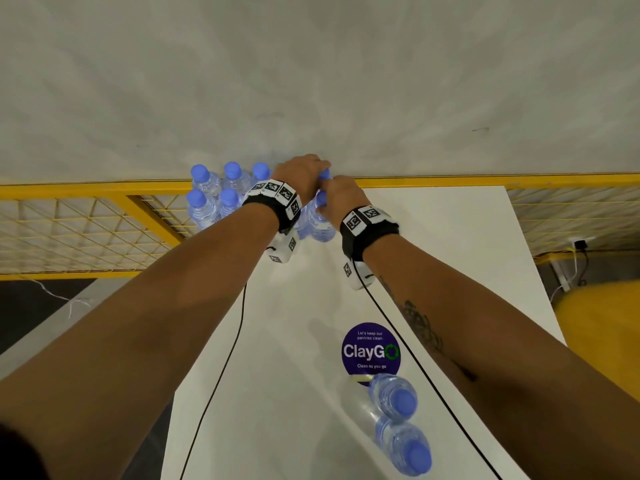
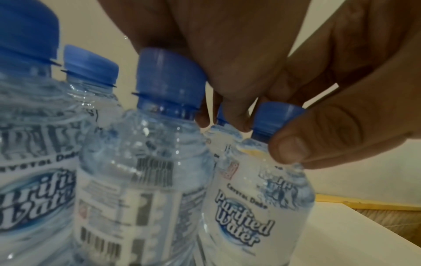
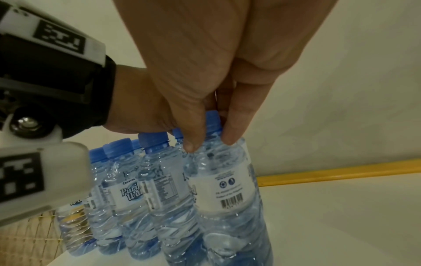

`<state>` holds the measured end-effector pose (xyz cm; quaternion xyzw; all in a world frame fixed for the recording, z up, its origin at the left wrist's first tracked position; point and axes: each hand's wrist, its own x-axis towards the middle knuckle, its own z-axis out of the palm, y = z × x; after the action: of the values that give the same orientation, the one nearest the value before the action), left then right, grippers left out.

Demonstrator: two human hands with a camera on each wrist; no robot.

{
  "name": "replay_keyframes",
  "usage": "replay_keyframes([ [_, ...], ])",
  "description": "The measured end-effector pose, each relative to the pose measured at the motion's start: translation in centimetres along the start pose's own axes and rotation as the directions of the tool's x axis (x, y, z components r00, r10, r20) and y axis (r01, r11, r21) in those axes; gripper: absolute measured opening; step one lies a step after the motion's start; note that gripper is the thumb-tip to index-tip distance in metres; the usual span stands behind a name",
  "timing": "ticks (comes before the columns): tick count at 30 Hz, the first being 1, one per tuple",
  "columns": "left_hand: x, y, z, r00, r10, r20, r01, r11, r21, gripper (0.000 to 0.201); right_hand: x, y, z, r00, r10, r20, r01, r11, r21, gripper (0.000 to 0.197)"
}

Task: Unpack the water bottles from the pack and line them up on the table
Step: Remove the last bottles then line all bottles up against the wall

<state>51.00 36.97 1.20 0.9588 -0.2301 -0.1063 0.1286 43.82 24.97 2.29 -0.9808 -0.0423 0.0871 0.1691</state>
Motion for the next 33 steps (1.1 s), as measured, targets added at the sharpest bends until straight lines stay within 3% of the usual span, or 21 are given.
replay_keyframes([
  [4, -0.4, 0.0, -0.3, 1.000, -0.005, 0.000, 0.005, 1.000, 0.000, 0.033, -0.4, -0.2, -0.1, 1.000, 0.027, 0.012, -0.028, 0.998, 0.055, 0.027],
  [6, -1.1, 0.1, -0.4, 0.999, -0.031, -0.010, 0.031, 0.999, 0.008, 0.052, -0.9, -0.1, -0.1, 0.997, 0.068, 0.021, -0.070, 0.993, 0.093, 0.045],
  [8, -2.6, 0.4, -0.6, 0.996, -0.031, -0.084, 0.030, 0.999, -0.013, 0.059, -2.4, 0.4, -0.5, 0.997, 0.071, 0.011, -0.072, 0.988, 0.136, 0.060],
  [12, -7.4, 1.5, -0.7, 0.961, 0.077, -0.265, -0.091, 0.995, -0.040, 0.051, -7.4, 2.0, -1.6, 0.999, 0.032, -0.021, -0.028, 0.983, 0.179, 0.059],
  [16, -13.8, 4.7, 1.2, 0.934, 0.172, -0.313, -0.220, 0.967, -0.125, 0.039, -13.9, 2.9, -3.9, 1.000, 0.007, -0.005, -0.006, 0.981, 0.192, 0.043],
  [19, -18.8, 8.2, 3.0, 0.936, 0.233, -0.262, -0.286, 0.940, -0.184, 0.032, -20.0, 2.6, -6.2, 0.999, -0.035, -0.010, 0.036, 0.969, 0.244, 0.032],
  [22, -23.2, 11.8, 4.4, 0.957, 0.263, -0.124, -0.286, 0.928, -0.240, 0.031, -26.1, 2.3, -7.2, 0.996, -0.071, 0.057, 0.058, 0.976, 0.212, 0.028],
  [26, -27.5, 16.4, 5.6, 0.948, 0.311, 0.070, -0.284, 0.923, -0.259, 0.024, -32.5, 2.0, -5.7, 0.979, -0.062, 0.196, 0.036, 0.990, 0.136, 0.020],
  [28, -29.0, 18.1, 6.7, 0.947, 0.292, 0.135, -0.252, 0.935, -0.249, 0.031, -35.7, 2.1, -4.5, 0.966, -0.048, 0.253, 0.021, 0.994, 0.108, 0.024],
  [33, -30.9, 20.2, 10.4, 0.944, 0.272, 0.188, -0.235, 0.951, -0.199, 0.041, -41.3, 3.7, -0.4, 0.970, 0.032, 0.240, -0.056, 0.994, 0.095, 0.036],
])
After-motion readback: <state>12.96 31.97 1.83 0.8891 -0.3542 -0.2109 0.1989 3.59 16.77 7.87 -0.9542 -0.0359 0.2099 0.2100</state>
